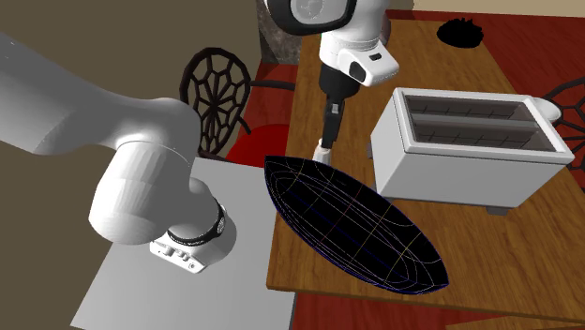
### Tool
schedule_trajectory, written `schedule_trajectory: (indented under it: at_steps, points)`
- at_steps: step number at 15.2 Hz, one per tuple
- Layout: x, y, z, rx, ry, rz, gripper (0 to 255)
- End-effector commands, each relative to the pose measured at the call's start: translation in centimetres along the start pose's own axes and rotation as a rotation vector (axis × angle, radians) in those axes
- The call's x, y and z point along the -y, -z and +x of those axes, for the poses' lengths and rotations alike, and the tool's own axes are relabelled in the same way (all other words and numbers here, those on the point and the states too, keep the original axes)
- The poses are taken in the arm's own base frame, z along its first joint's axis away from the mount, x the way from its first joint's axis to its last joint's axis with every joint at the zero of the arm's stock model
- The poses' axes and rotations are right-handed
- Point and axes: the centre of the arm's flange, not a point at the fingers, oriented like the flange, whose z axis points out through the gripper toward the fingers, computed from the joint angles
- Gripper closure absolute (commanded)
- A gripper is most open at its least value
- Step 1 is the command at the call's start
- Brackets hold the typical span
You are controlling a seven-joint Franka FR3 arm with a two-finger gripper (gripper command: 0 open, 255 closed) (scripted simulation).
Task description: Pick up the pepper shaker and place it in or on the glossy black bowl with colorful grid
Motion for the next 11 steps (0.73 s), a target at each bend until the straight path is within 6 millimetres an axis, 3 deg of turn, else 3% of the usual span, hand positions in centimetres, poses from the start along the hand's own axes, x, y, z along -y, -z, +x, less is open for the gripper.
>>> schedule_trajectory:
  at_steps: [1, 8, 11]
  points:
    - [1.4, -1.5, -0.5, 0.009, 0.009, -0.014, 0]
    - [1.3, -5.2, -0.5, 0.009, 0.009, -0.014, 0]
    - [1.3, -5.5, -0.5, 0.009, 0.009, -0.014, 0]
